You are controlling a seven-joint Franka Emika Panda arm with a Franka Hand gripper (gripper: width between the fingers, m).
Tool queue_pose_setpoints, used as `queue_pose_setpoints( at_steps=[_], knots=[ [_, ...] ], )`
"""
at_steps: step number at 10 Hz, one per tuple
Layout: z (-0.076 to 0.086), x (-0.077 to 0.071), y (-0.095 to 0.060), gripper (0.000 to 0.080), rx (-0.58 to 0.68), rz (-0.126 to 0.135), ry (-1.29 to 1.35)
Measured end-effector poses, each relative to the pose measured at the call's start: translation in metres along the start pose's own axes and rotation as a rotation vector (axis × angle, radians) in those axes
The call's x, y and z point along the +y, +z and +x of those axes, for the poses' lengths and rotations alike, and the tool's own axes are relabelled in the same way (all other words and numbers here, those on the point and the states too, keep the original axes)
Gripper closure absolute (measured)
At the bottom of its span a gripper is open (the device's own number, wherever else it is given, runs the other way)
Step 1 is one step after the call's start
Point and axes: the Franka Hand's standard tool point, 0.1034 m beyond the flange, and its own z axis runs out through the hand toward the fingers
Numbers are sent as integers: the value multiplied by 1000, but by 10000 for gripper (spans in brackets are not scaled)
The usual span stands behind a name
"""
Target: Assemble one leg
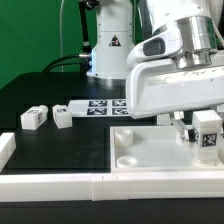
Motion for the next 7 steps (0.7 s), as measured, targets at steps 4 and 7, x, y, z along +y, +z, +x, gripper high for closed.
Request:
queue_pose_setpoints(
  at_steps=[4, 7],
  knots=[
    [-3, 1, 2, 509, 60, -20, -1],
    [-3, 2, 2, 500, 60, -20, 0]
  ],
)
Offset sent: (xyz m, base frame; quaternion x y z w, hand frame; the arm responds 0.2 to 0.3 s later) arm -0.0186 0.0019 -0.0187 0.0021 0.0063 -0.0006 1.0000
